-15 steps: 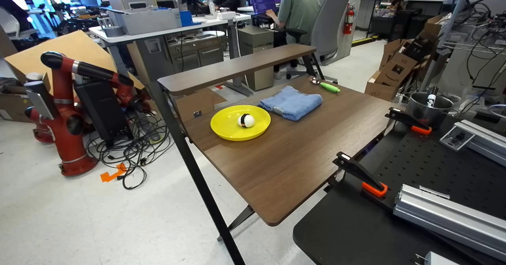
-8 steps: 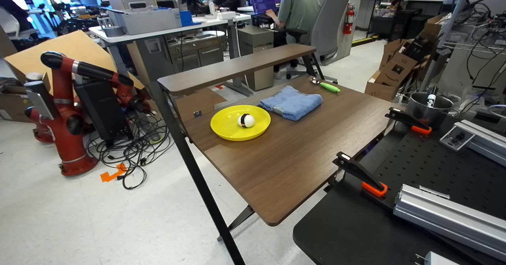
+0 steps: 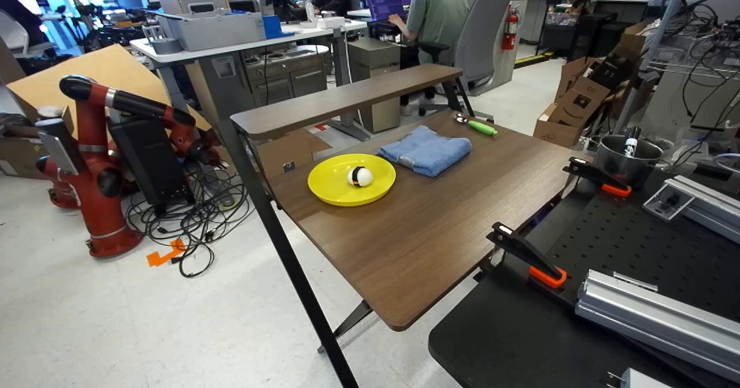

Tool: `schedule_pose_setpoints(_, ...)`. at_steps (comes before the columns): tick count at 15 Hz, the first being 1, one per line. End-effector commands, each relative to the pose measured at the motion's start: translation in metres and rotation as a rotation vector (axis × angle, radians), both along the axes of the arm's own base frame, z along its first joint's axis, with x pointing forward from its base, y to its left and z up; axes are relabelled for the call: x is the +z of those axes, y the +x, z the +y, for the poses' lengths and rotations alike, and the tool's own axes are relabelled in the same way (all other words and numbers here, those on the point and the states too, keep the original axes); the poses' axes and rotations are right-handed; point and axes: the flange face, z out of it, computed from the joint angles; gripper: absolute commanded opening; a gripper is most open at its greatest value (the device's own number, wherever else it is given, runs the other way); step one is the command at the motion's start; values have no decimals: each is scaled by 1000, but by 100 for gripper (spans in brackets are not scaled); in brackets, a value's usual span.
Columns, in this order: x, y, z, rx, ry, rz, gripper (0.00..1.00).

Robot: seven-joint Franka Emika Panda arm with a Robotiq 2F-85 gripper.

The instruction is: Slide the towel backwards

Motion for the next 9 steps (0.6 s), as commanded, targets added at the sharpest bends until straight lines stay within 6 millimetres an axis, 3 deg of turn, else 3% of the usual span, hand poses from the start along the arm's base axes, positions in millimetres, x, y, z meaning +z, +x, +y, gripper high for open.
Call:
schedule_pose_setpoints(1,-19,45,-4,-78,40,-25,100)
schedule_pose_setpoints(5,-45,94,-11,-182,32,-80,100)
schedule_pose_setpoints(9,-83,130,-16,-263,1,-90,100)
